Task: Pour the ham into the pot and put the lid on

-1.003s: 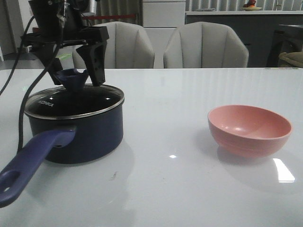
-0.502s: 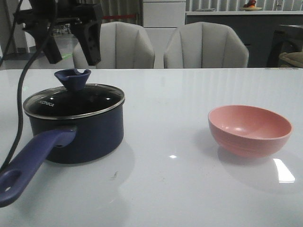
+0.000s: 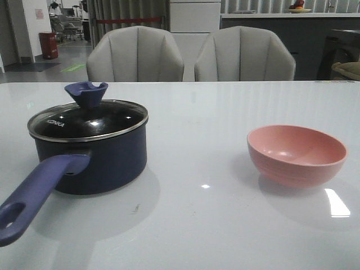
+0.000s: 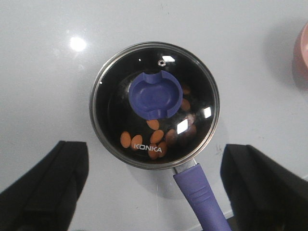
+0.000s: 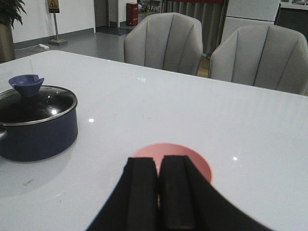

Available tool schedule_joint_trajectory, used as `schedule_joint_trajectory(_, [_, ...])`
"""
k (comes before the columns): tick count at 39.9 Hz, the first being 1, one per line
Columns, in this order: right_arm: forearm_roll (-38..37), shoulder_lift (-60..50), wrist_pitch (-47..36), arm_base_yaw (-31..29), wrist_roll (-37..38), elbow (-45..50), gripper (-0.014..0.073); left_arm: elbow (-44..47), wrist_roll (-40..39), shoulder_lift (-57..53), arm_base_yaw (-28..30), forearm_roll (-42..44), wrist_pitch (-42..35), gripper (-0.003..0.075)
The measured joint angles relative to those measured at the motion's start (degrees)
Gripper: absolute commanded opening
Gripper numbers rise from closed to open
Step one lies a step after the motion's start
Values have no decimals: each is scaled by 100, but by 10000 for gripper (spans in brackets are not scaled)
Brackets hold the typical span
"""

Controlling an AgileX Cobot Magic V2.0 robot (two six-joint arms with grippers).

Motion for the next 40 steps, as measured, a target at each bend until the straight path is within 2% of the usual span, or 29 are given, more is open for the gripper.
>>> schedule_joint_trajectory(21, [0, 0, 0, 0, 0, 0, 160, 3851, 0, -4415, 0, 12, -2341, 571])
schedule_joint_trajectory(30, [0, 0, 0, 0, 0, 0, 160, 5381, 0, -6486, 0, 212, -2991, 549])
schedule_joint_trajectory(33, [0, 0, 0, 0, 0, 0, 160, 5772, 0, -7009, 0, 250, -3073, 470])
schedule_joint_trajectory(37, [0, 0, 0, 0, 0, 0, 160, 6241, 0, -7652, 0, 356, -3100, 278])
schedule_joint_trajectory(40, [0, 0, 0, 0, 0, 0, 160, 6484, 0, -7982, 0, 419, -3100, 97])
